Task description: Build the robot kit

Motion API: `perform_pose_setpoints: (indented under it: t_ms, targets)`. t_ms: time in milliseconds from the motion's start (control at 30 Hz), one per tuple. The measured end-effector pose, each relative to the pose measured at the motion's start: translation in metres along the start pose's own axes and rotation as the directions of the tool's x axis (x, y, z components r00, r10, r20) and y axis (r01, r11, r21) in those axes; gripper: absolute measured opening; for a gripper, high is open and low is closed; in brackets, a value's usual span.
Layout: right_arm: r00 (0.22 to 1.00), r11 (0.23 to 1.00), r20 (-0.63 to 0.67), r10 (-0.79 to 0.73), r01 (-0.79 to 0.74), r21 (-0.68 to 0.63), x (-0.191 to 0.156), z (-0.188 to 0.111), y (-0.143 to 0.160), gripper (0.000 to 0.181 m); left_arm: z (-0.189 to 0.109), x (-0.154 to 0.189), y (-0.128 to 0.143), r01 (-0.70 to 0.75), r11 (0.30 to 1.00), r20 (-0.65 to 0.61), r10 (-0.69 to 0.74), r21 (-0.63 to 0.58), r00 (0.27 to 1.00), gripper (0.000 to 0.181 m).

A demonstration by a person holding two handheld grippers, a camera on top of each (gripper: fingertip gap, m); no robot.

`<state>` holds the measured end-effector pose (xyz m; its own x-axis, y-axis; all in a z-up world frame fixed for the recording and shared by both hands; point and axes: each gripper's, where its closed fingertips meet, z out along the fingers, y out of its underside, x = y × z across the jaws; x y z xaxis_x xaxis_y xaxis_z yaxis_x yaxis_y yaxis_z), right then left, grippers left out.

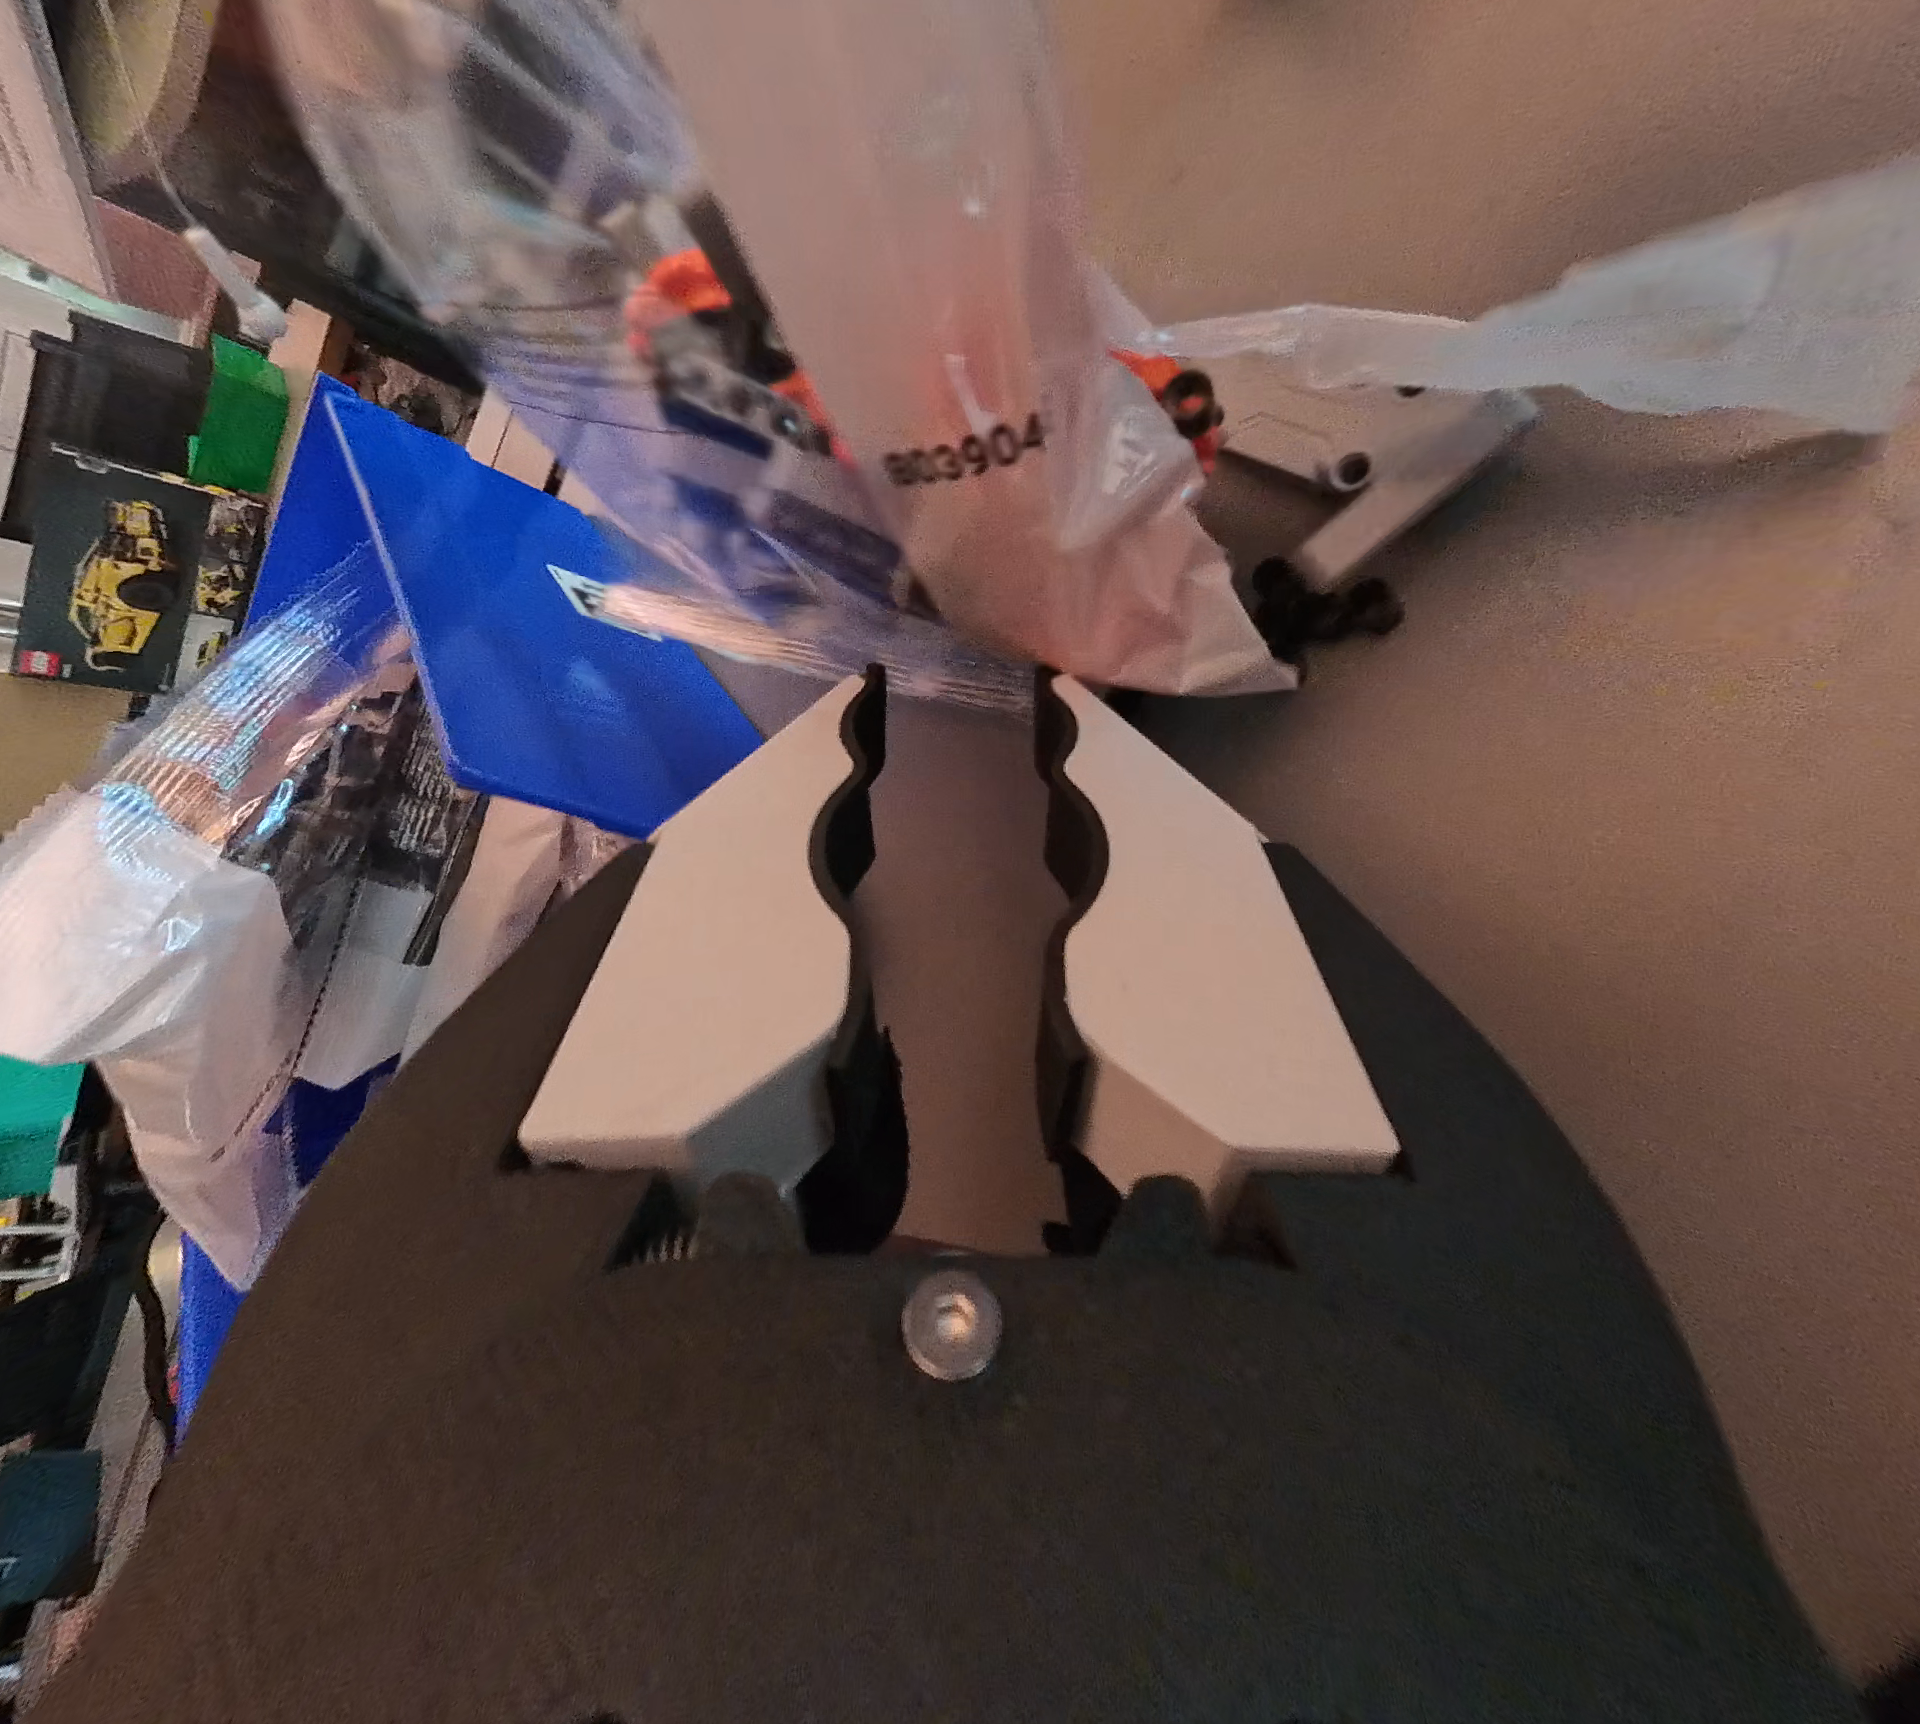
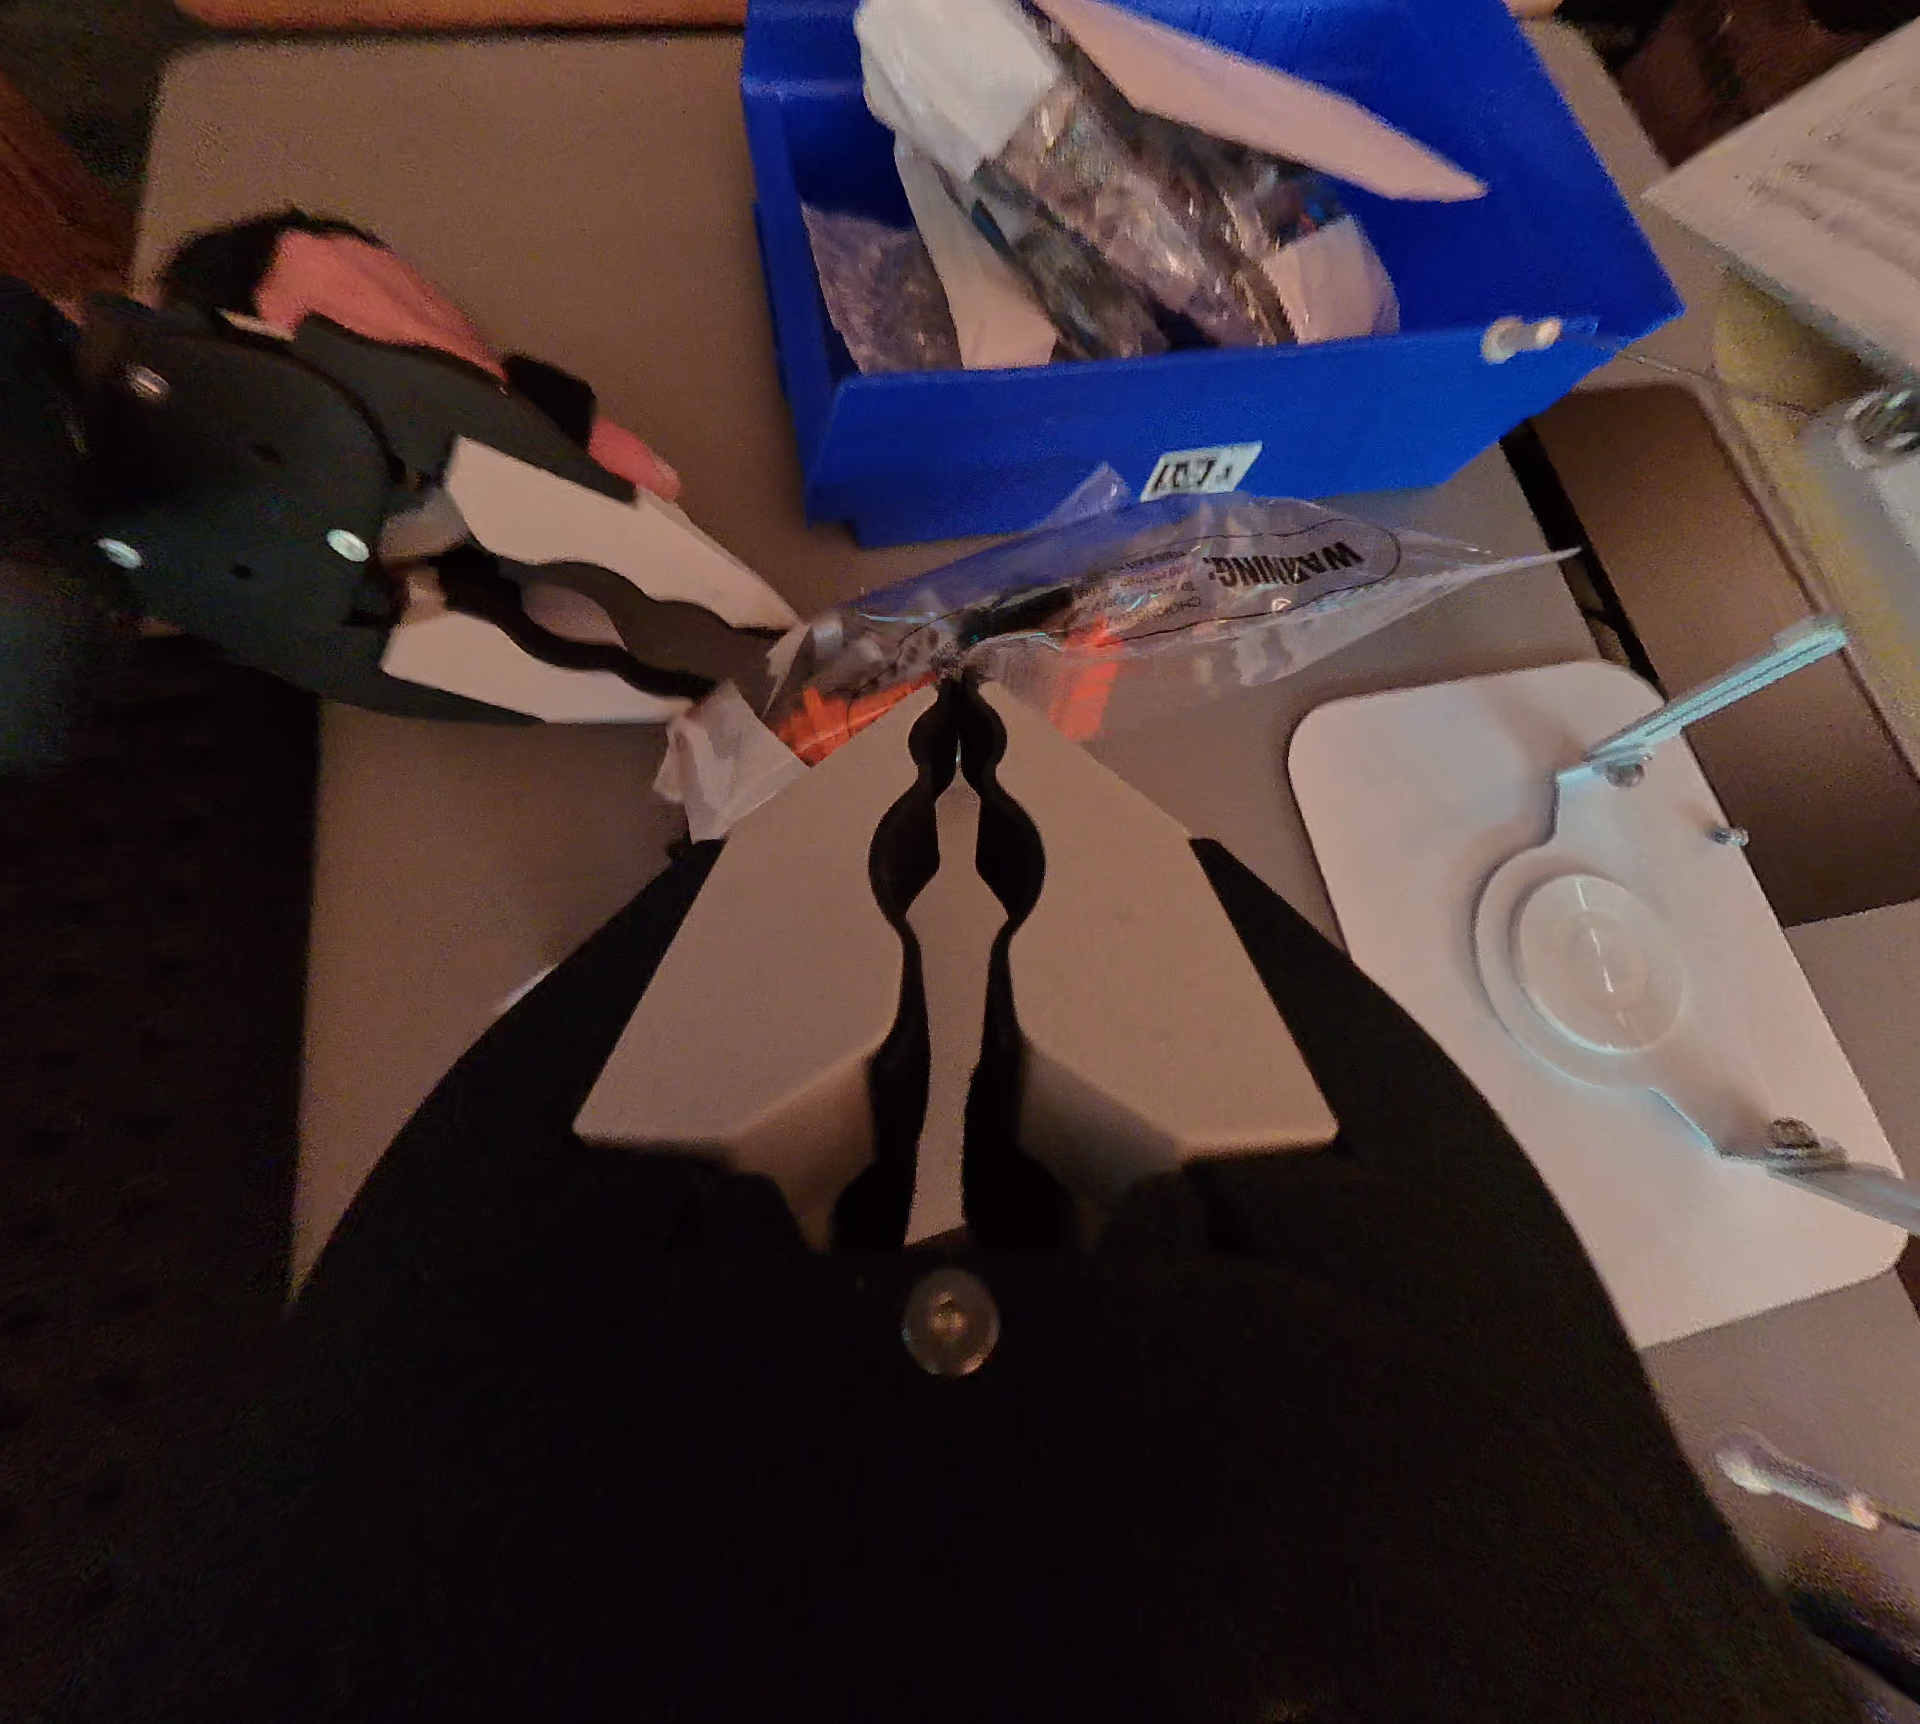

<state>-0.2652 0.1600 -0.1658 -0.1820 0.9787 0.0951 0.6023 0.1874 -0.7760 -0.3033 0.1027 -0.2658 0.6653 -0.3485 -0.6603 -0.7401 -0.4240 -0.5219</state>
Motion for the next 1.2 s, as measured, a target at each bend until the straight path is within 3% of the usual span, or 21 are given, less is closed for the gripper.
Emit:
perform_pose_setpoints:
  t_ms: [167,367,433,533,633,733,867,967,1100,1200]
  targets:
    - [1.000,1.000,0.001,-0.006,0.006,0.010,-0.003,0.000,-0.001,0.000,-0.004,-0.004,0.000,0.022,1.000,-0.007,-0.021,0.020,1.000,0.016]
    - [1.000,1.000,-0.005,-0.025,0.025,0.001,-0.003,0.001,-0.001,0.000,-0.007,0.003,0.003,0.058,0.998,-0.037,-0.057,0.016,0.998,0.023]
    - [1.000,0.999,0.004,-0.030,0.030,0.039,-0.007,-0.004,-0.010,0.000,-0.011,0.010,0.001,0.099,0.995,-0.085,-0.097,0.031,0.992,0.029]
    - [1.000,1.000,-0.016,-0.024,0.024,-0.019,0.001,0.004,0.002,0.000,-0.023,0.020,-0.008,0.186,0.980,-0.169,-0.171,0.077,0.971,0.041]
    - [1.000,1.000,-0.012,-0.007,0.007,0.013,0.001,-0.004,-0.002,0.000,-0.031,0.033,-0.004,0.226,0.974,-0.246,-0.210,0.036,0.946,0.044]
    - [1.000,1.000,-0.008,-0.009,0.008,-0.027,0.002,0.001,0.011,0.000,-0.033,0.041,0.008,0.185,0.982,-0.258,-0.184,-0.020,0.948,0.040]
    - [1.000,0.997,0.007,0.022,-0.022,-0.072,0.004,-0.005,0.032,0.000,-0.059,0.061,0.003,0.239,0.971,-0.428,-0.215,0.003,0.878,0.029]
    - [0.999,0.995,0.026,0.021,-0.018,-0.097,-0.002,-0.009,0.046,0.000,-0.068,0.077,0.008,0.195,0.981,-0.515,-0.175,-0.014,0.839,0.024]
    - [0.999,0.993,0.046,0.022,-0.017,-0.113,-0.010,-0.006,0.059,0.000,-0.062,0.093,0.016,0.101,0.994,-0.537,-0.111,-0.049,0.836,0.007]
    - [0.998,0.991,0.061,-0.001,0.009,-0.131,-0.021,-0.004,0.066,0.000,-0.061,0.096,0.012,0.084,0.996,-0.529,-0.088,-0.031,0.844,0.005]
